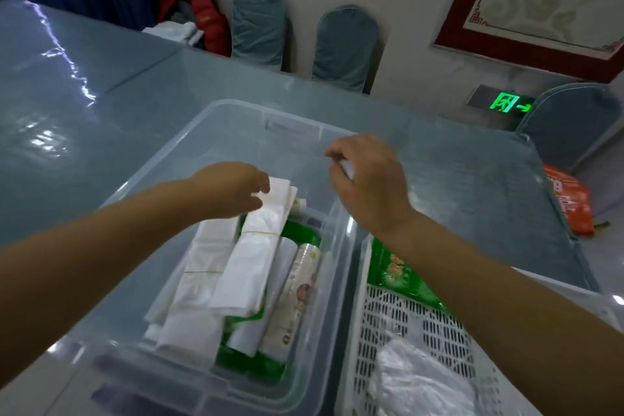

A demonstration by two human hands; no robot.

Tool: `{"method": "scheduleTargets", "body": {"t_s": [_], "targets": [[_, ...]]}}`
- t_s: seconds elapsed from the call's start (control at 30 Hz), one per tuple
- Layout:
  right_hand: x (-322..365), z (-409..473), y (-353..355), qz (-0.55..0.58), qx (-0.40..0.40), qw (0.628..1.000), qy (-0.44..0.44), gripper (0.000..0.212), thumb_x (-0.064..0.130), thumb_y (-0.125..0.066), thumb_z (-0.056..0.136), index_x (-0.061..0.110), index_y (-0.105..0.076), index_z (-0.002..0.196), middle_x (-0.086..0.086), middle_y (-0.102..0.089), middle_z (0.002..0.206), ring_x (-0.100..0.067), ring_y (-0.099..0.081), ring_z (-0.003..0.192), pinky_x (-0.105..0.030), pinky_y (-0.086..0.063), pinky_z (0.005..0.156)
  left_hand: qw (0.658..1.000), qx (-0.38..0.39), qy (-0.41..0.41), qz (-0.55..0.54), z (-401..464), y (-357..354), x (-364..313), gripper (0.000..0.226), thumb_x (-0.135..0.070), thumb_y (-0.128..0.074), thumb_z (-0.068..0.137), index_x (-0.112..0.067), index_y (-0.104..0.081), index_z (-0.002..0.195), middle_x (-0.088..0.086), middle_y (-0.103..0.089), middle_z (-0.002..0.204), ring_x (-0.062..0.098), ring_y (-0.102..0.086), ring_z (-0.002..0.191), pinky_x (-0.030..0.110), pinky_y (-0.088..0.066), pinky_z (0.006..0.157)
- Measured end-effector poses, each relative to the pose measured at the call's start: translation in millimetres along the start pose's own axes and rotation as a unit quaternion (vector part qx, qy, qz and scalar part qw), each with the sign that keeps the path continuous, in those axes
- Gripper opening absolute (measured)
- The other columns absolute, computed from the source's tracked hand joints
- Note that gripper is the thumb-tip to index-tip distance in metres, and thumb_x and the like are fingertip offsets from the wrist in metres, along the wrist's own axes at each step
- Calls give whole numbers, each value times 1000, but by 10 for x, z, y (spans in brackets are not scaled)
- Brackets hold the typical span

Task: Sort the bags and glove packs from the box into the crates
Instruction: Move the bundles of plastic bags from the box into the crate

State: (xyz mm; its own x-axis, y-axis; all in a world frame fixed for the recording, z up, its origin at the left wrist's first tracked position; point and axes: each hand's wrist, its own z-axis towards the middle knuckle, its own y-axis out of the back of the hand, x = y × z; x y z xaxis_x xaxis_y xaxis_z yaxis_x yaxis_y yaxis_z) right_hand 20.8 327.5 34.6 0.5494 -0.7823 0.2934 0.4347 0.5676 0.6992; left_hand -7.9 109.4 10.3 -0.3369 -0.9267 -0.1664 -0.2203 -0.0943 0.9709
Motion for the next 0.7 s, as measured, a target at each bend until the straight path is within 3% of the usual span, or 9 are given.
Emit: {"method": "scheduleTargets", "body": {"t_s": [0.1, 0.17, 0.3, 0.4, 0.47, 0.6, 0.7], "targets": [[281, 157, -474, 8, 167, 982, -87, 17, 13, -56, 82, 14, -63, 98, -4, -66, 94, -25, -56, 91, -34, -45, 74, 993, 104, -12, 57, 30, -128, 302, 32, -34, -55, 86, -28, -56, 117, -4, -59, 122, 19, -54, 111, 28, -42, 85], [365, 191, -752, -36, 296, 942, -154, 23, 22, -54, 86, 18, -58, 108, -3, -63, 104, -24, -56, 95, -32, -44, 73, 988, 113, -32, 101, 29, -128, 505, 35, -34, -54, 86, -28, -53, 121, -4, -58, 121, 20, -55, 109, 30, -44, 84], [427, 193, -1159, -171, 498, 826, -200, 33, 29, -52, 89, 13, -54, 119, -7, -56, 122, -27, -55, 106, -29, -40, 75, 972, 24, -105, 207, -24, -111, 885, 35, -31, -50, 87, -27, -53, 122, -3, -63, 112, 21, -58, 101, 31, -44, 81], [442, 176, -1426, -218, 603, 728, -241, 42, 37, -50, 91, 11, -52, 123, -8, -54, 127, -27, -53, 113, -34, -44, 89, 960, -34, -147, 235, -76, -140, 1086, 30, -33, -49, 88, -25, -56, 117, -4, -66, 104, 19, -60, 93, 31, -43, 82], [461, 105, -1589, -206, 608, 714, -278, 45, 43, -47, 92, 10, -52, 122, -8, -55, 128, -28, -53, 114, -36, -44, 94, 962, -43, -156, 221, -114, -185, 1162, 30, -32, -47, 88, -25, -57, 116, -4, -67, 100, 18, -62, 88, 31, -45, 84], [513, -89, -1764, -175, 508, 769, -345, 50, 51, -41, 92, 10, -56, 117, -10, -59, 121, -29, -57, 108, -38, -46, 93, 964, -85, -167, 188, -118, -246, 1207, 27, -29, -47, 87, -25, -61, 109, -3, -69, 91, 19, -62, 78, 31, -46, 74], [492, -170, -1846, -122, 426, 791, -422, 57, 53, -51, 86, 8, -53, 120, -17, -57, 123, -34, -54, 112, -43, -46, 93, 965, -108, -157, 179, -89, -284, 1235, 25, -28, -49, 85, -25, -63, 106, -3, -69, 89, 21, -62, 76, 30, -41, 68]]}}
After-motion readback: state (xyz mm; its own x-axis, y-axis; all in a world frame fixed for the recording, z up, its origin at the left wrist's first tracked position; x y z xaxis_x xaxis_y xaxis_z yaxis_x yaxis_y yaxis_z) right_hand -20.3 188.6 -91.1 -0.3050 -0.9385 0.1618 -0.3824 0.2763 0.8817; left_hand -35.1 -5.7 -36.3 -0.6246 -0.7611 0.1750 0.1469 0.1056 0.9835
